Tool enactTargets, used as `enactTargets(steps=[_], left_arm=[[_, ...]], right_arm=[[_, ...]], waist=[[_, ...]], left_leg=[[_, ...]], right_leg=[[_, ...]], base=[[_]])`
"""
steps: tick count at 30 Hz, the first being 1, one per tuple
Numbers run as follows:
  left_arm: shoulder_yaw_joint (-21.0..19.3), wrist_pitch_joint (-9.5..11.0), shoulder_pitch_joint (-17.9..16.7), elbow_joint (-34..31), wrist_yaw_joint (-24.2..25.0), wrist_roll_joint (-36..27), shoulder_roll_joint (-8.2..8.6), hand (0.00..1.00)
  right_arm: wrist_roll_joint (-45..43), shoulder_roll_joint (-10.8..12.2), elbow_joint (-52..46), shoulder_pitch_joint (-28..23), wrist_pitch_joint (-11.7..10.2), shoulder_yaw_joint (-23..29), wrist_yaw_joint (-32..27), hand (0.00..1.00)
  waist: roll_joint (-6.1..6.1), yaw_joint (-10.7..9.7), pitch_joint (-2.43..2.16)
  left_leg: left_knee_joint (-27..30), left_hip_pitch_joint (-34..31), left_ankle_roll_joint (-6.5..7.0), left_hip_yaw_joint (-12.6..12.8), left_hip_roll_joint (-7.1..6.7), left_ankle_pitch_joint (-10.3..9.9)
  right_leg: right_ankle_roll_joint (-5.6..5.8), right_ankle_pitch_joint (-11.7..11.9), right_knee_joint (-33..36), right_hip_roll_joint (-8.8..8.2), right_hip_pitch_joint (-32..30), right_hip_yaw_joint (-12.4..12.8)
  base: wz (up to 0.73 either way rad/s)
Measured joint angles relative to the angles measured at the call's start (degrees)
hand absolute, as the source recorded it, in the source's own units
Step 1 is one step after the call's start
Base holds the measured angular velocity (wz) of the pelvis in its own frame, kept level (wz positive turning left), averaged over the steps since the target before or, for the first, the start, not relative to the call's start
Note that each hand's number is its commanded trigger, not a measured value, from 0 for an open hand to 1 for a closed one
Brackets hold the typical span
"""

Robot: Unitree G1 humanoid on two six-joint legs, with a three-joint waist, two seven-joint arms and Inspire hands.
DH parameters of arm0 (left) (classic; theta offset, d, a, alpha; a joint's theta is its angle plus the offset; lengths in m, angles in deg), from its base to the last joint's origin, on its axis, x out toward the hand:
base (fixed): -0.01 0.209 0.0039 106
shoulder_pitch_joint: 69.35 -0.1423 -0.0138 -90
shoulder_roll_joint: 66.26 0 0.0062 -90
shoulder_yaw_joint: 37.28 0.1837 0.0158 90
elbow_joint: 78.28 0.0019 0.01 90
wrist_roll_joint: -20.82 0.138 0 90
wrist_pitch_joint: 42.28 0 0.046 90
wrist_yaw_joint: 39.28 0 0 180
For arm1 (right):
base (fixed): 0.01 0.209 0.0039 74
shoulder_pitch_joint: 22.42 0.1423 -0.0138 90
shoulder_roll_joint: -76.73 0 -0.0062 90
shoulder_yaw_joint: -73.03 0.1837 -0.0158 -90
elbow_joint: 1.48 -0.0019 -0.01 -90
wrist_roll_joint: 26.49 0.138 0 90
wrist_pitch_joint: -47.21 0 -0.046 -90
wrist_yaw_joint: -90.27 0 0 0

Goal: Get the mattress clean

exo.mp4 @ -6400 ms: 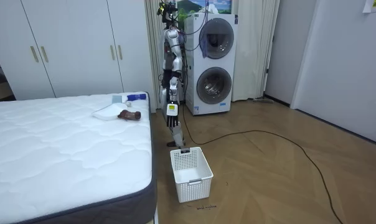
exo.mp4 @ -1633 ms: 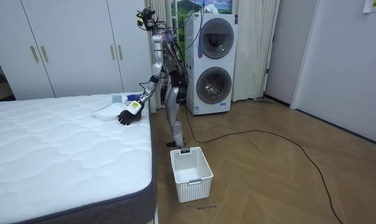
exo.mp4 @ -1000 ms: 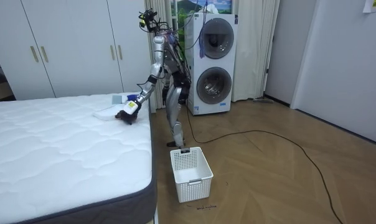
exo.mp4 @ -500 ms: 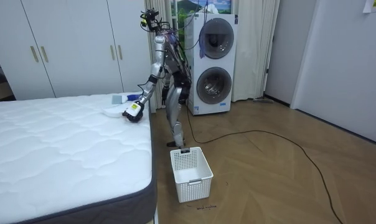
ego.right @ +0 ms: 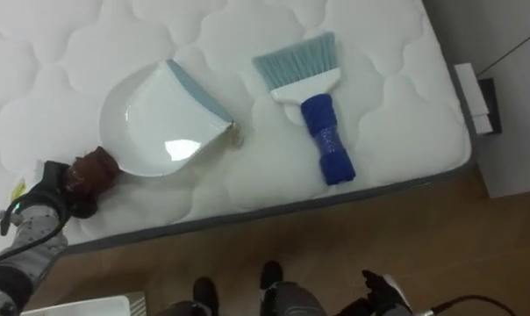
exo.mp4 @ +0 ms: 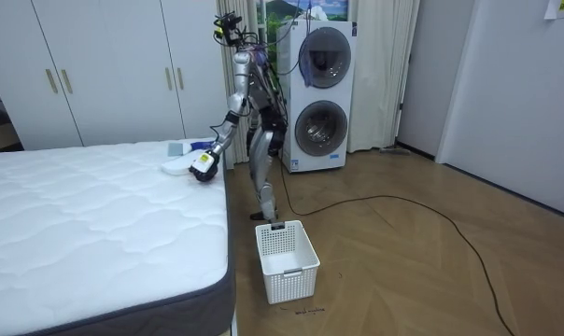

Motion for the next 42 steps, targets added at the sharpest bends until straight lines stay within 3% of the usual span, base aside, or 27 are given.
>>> enactTargets(steps=[2, 4, 7, 11, 20, 27, 33, 38, 42], left_arm=[[0.0, 0.0, -1.3, 0.0, -0.8, 1.6, -0.04, 1.0], [0.0, -0.1, -3.8, 0.0, -2.2, 3.3, -0.01, 1.0], [0.0, -0.1, -7.3, 0.0, -4.4, 4.7, -0.02, 1.0], [0.0, -0.1, -8.3, 0.0, -7.0, 5.9, -0.02, 1.0], [-0.2, 0.7, -8.6, -0.5, -13.8, 10.8, -0.18, 1.0], [-0.2, 1.3, -8.5, -0.5, -14.3, 11.2, -0.7, 1.0], [0.0, 1.2, -9.0, -2.9, -15.3, 16.3, -1.57, 1.0], [0.2, 1.4, -10.5, -3.9, -18.1, 20.7, -2.15, 1.0], [2.9, 1.6, -10.5, -3.8, -20.1, 20.7, -2.17, 1.0]], right_arm=[[0.1, -0.6, 0.0, -0.1, 0.0, 0.1, -0.1, 0.0], [0.1, -1.9, 0.0, -0.1, -0.3, 0.1, -0.2, 0.0], [0.2, -3.1, 0.0, -1.1, -1.1, 0.1, -0.2, 0.0], [0.3, -3.7, 0.0, -2.0, -1.7, 1.3, -0.3, 0.0], [2.9, -3.8, 0.0, -1.1, -2.0, 4.7, -0.2, 0.0], [8.7, -4.2, 0.0, 0.7, -1.9, 6.8, -0.7, 0.0], [9.6, -5.7, -3.3, 2.8, -1.9, 8.2, -2.5, 0.0], [10.0, -6.1, -9.8, 3.7, -2.1, 13.4, -7.0, 0.0], [10.2, -6.0, -13.4, 4.0, -3.3, 13.5, -11.4, 0.0]], waist=[[0.41, 0.2, -0.24], [1.38, 0.6, -0.79], [1.71, 1.7, -0.93], [1.72, 3.1, -0.9], [1.84, 3.2, -0.83], [1.75, 3.2, -0.78], [1.4, 3.2, -0.65], [0.85, 3.1, -0.48], [0.37, 2.8, -0.45]], left_leg=[[0.0, 0.3, -0.01, 0.1, -0.01, 0.0], [-0.2, 0.5, -0.01, 0.1, -0.03, 0.0], [-1.1, 1.6, -0.01, 0.3, -0.15, 0.0], [-1.7, 1.3, 0.01, 0.2, -0.29, 0.1], [-1.6, 0.9, -0.01, 0.4, -0.37, 0.1], [-1.1, 0.3, -0.01, 0.5, -0.27, 0.1], [-0.7, -0.1, 0.03, 0.6, -0.37, 0.1], [-0.5, 0.3, 0.04, 1.4, -0.25, 0.1], [-0.4, 0.4, 0.17, 1.9, -0.21, 0.2]], right_leg=[[-0.06, -0.1, 0.3, -0.22, 0.1, -0.4], [-0.07, -0.1, 0.3, -0.26, 0.2, -0.3], [-0.21, -0.3, 0.2, -0.43, 0.7, -0.1], [-0.27, -0.8, 0.3, -0.59, 0.3, -0.2], [-0.37, -0.6, 0.3, -0.59, -0.5, 0.0], [-0.27, -0.7, 0.6, -0.52, -1.0, 0.2], [-0.12, -0.8, 0.8, -0.61, -1.4, 0.4], [-0.17, -0.8, 1.4, -0.55, -1.6, 1.3], [-0.17, -0.9, 1.3, -0.55, -1.4, 1.4]], base=[[0.02], [0.0], [-0.01], [0.07], [-0.03], [0.0], [-0.01], [-0.07], [-0.02]])
